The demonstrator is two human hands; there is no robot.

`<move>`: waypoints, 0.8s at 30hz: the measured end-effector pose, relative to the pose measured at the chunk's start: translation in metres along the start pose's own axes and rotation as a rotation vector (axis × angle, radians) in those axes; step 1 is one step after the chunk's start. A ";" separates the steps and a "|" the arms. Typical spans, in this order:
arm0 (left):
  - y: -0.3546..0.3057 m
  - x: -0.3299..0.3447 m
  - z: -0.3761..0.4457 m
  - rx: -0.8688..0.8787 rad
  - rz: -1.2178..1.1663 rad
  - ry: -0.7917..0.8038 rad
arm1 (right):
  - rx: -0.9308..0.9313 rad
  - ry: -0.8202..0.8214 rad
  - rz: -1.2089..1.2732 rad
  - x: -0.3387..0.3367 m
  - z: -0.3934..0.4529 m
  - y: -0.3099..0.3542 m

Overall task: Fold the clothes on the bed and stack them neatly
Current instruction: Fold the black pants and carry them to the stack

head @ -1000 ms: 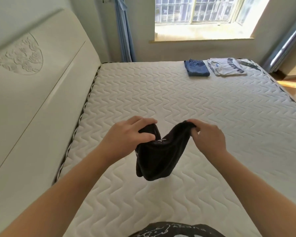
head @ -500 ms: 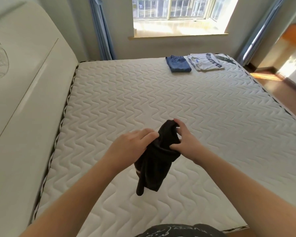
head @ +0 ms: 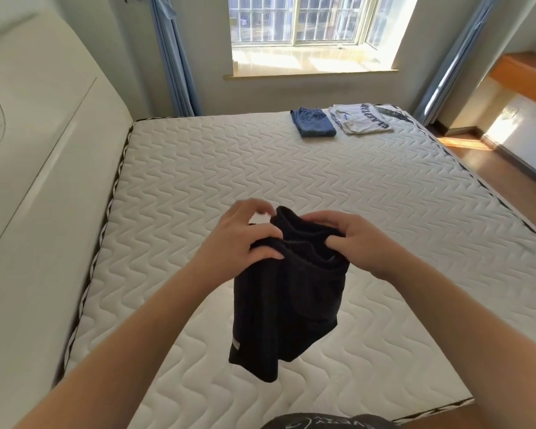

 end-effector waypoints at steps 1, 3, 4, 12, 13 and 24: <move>-0.004 0.001 0.003 0.029 -0.001 0.017 | -0.010 0.020 0.005 0.001 -0.001 0.003; -0.010 0.005 0.009 0.074 -0.006 0.082 | -0.021 0.052 0.032 0.003 -0.003 0.007; -0.011 0.007 0.011 0.078 -0.019 0.124 | -0.023 0.067 0.049 0.003 -0.004 0.009; -0.018 0.021 0.017 0.083 -0.156 0.286 | 0.049 0.128 0.246 -0.007 -0.022 -0.003; -0.017 0.022 0.017 0.075 -0.149 0.281 | 0.046 0.096 0.268 -0.011 -0.024 -0.006; -0.021 0.022 0.015 0.065 -0.157 0.118 | -0.238 0.084 -0.620 -0.020 -0.051 -0.013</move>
Point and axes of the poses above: each hand's wrist, its own z-axis towards the middle knuckle, its own x-axis out of the palm, y = z × x, the point moved 7 cm from there along z, towards the middle knuckle, and after that the axes turned 4 degrees about -y, right-handed, at the moved point
